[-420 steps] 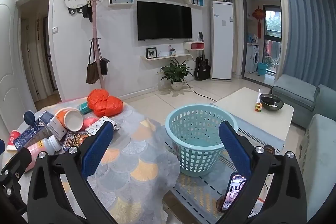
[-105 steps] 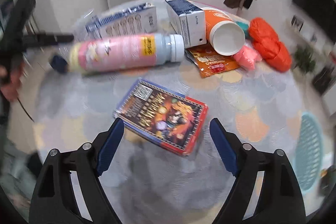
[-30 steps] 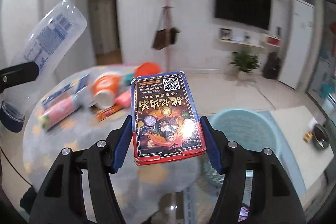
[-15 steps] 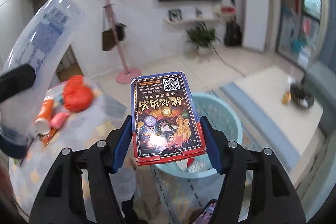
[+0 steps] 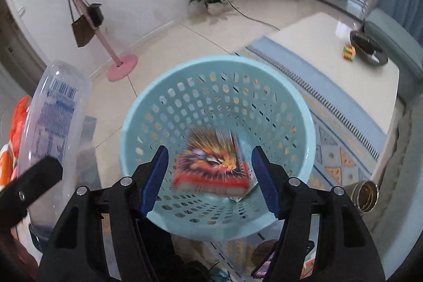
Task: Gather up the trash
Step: 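Carry bottle and card box over the basket and open both tools, then grasp the blue milk carton with the right tool while the left tool grasps the pink yogurt bottle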
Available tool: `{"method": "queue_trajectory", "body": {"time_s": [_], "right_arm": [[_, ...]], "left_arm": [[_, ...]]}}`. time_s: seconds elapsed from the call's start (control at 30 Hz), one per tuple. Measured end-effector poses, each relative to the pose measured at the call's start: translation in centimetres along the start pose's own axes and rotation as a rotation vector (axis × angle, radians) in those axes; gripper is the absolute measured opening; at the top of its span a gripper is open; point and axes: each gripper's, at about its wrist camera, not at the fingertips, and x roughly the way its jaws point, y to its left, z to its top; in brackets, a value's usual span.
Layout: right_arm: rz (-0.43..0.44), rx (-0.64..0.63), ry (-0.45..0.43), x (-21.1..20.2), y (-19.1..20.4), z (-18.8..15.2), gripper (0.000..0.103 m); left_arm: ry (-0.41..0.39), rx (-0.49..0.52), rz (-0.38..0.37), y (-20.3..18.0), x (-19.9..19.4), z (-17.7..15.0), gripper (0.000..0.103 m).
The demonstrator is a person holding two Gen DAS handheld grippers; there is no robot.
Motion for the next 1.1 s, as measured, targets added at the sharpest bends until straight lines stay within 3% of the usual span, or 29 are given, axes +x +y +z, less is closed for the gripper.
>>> {"method": "queue_trajectory", "body": {"time_s": [0.2, 0.7, 0.97, 1.1], "right_arm": [[-0.02, 0.013, 0.005, -0.4, -0.9, -0.3, 0.063], [-0.006, -0.06, -0.104, -6.8, 1.2, -3.0, 0.063], [0.093, -0.18, -0.26, -13.1, 6.3, -5.5, 0.063], [0.186, -0.28, -0.338, -17.0, 10.7, -7.1, 0.063]], "left_arm": [[-0.028, -0.003, -0.013, 0.0, -0.7, 0.0, 0.064], [-0.149, 0.061, 0.004, -1.3, -8.5, -1.7, 0.064], [-0.276, 0.049, 0.01, 0.7, -17.8, -5.1, 0.065], [-0.359, 0.002, 0.071, 3.5, -24.1, -7.8, 0.065]]}}
